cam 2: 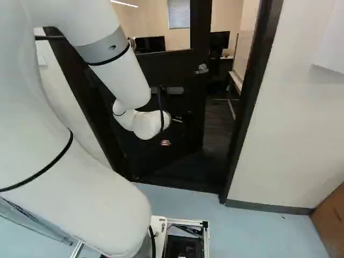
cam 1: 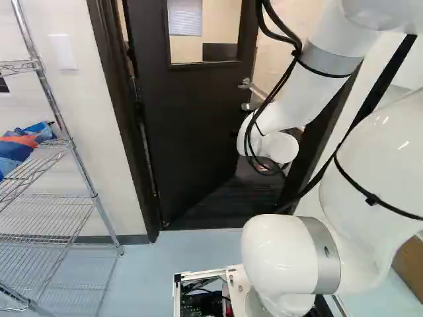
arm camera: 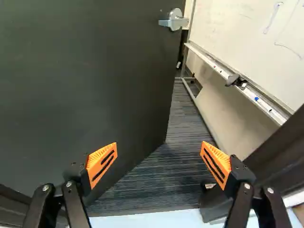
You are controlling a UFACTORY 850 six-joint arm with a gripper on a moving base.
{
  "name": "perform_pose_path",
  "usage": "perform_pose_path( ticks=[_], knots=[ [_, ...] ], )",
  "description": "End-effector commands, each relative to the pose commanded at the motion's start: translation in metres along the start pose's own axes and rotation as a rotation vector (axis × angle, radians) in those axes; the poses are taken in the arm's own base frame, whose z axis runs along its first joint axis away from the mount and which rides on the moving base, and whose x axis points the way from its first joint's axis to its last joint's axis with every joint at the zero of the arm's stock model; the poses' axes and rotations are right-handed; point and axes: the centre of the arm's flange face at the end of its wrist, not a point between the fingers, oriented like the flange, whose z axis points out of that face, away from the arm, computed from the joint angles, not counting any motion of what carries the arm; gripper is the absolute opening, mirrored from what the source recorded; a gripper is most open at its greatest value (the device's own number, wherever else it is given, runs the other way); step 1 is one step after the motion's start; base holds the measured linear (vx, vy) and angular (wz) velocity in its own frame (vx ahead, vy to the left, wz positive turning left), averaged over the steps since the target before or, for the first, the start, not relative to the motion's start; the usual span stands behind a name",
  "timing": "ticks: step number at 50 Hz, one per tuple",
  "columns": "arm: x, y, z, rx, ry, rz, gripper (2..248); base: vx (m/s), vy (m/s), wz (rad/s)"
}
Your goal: Open the door and move inside
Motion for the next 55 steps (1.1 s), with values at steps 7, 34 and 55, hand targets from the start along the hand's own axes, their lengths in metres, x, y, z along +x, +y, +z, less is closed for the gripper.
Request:
perform_pose_path(
  ticks=[7, 34, 55],
  knots=[
    [0.0000, 0.0000, 0.0000, 0.000, 0.000, 0.000, 247, 0.094, 0.074, 0.216],
    [0.0000, 0.0000, 0.0000, 0.000, 0.000, 0.000, 247, 0.082, 0.032, 0.021],
    [0.0000, 0.0000, 0.0000, 0.000, 0.000, 0.000, 247, 0.088, 0.014, -0.004]
  ],
)
